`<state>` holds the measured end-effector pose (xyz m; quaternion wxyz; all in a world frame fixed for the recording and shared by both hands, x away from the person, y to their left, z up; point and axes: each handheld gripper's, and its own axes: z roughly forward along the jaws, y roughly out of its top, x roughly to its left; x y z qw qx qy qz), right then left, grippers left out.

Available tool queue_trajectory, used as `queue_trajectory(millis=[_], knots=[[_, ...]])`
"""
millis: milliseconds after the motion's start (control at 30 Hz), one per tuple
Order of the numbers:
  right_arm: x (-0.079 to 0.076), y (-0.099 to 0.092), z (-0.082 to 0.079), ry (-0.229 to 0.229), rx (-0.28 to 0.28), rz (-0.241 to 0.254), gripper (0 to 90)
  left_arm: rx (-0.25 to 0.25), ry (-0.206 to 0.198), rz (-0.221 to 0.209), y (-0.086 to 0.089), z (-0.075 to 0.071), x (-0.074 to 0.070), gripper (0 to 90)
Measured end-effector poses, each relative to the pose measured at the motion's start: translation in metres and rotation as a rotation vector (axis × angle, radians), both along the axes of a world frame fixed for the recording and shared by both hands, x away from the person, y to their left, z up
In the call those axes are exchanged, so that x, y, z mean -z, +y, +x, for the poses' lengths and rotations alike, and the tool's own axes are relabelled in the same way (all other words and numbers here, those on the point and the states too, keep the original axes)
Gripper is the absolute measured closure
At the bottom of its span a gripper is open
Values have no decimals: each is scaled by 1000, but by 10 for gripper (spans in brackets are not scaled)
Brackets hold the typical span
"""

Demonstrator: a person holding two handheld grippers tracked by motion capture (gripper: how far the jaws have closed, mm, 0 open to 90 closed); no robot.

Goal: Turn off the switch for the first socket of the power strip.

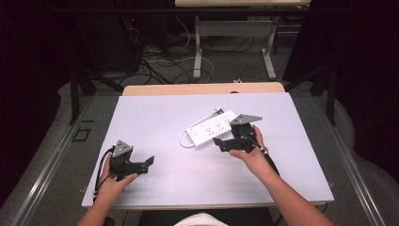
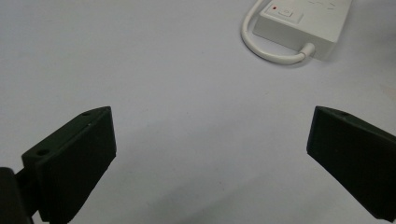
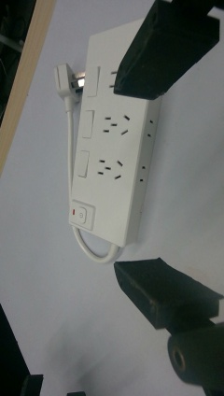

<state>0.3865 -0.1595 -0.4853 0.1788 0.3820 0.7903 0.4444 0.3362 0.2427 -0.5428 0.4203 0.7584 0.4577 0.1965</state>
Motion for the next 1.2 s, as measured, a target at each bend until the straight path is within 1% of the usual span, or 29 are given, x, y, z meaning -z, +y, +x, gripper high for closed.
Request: queue_trajectory(millis=[67,100,233,267,400,533,667,733,900,933,1000,1033,1133,1167,1200], knots=[[-2,-5,-4,-4,-1,-8,13,0,1,1,0,0,0,12],[-3,-8,-6,0,6,-8,0,1,1,2,0,0,0,12],[-6,-23,-13,3,27,8,0,0,-1,4,0,0,0,12],[-7,-26,-15,-7,38,12,0,0,0,3,0,0,0,12],[-10,-40,-22,-29,64,1,0,-2,-1,2,0,0,0,12],[-10,-53,-28,-35,95,0,0,-4,-4,8,1,0,0,12],[-7,-67,-34,-29,120,-3,1,-4,-4,9,0,0,0,12],[-5,-74,-36,-35,136,-8,7,-4,-3,8,0,0,0,12],[2,-91,-42,-34,181,9,20,-7,-4,9,0,0,0,11],[3,-96,-42,-35,184,5,26,-8,-3,10,0,0,0,12],[5,-102,-44,-29,203,15,40,-9,-2,11,1,0,0,12],[7,-106,-45,-39,215,13,50,-9,-2,12,1,0,0,12],[11,-116,-47,-42,240,11,65,-8,-2,11,0,0,0,11],[12,-119,-47,-46,250,3,65,-8,-1,11,0,0,0,11],[13,-121,-48,-44,267,11,65,-12,4,4,0,0,1,11]])
